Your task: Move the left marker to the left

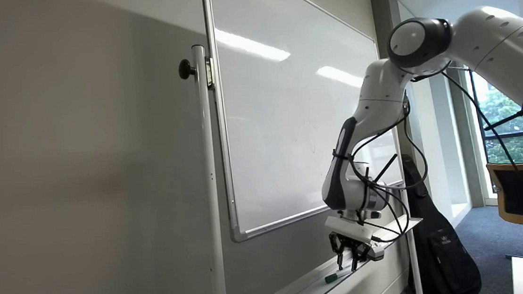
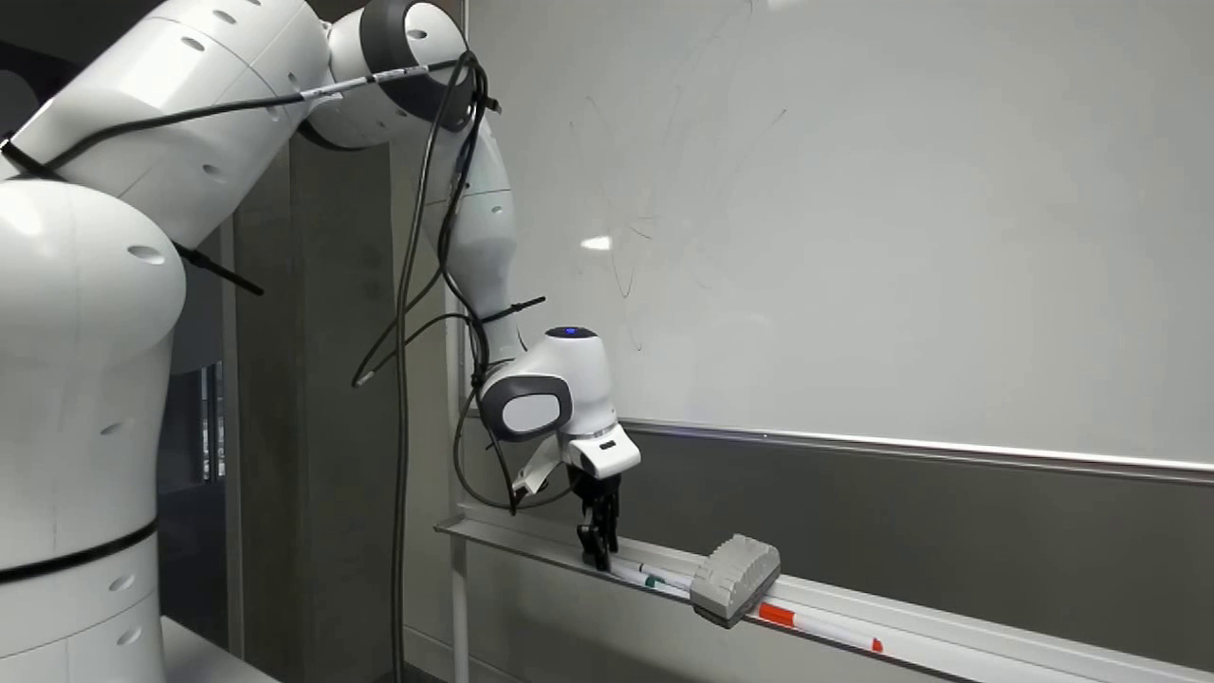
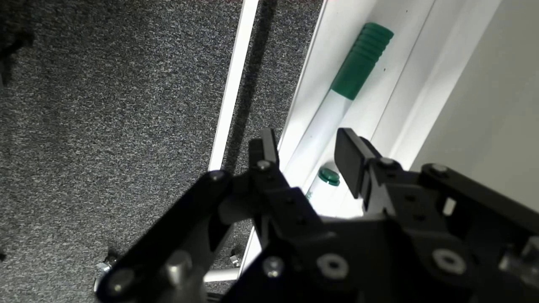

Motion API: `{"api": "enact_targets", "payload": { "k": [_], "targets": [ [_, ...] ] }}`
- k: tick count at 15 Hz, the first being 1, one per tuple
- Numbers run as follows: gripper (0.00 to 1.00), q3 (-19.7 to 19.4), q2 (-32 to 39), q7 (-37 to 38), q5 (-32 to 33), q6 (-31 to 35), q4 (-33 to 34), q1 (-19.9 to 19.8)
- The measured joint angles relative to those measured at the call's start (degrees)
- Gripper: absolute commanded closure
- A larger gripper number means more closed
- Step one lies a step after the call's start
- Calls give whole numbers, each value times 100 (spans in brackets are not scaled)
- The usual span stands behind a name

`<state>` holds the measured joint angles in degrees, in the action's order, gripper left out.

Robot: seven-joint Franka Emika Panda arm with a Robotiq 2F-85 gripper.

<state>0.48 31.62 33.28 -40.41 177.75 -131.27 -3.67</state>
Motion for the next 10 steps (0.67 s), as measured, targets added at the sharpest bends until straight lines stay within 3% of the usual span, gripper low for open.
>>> {"api": "enact_targets", "payload": {
  "k": [2, 3, 8, 10],
  "targets": [
    [24, -14, 10, 15, -7, -37, 60, -11],
    [25, -15, 11, 40, -11, -64, 92, -27],
    [44, -13, 13, 218, -39, -417, 337, -229],
    [39, 6, 13, 245, -122, -702, 466, -387]
  ]
}}
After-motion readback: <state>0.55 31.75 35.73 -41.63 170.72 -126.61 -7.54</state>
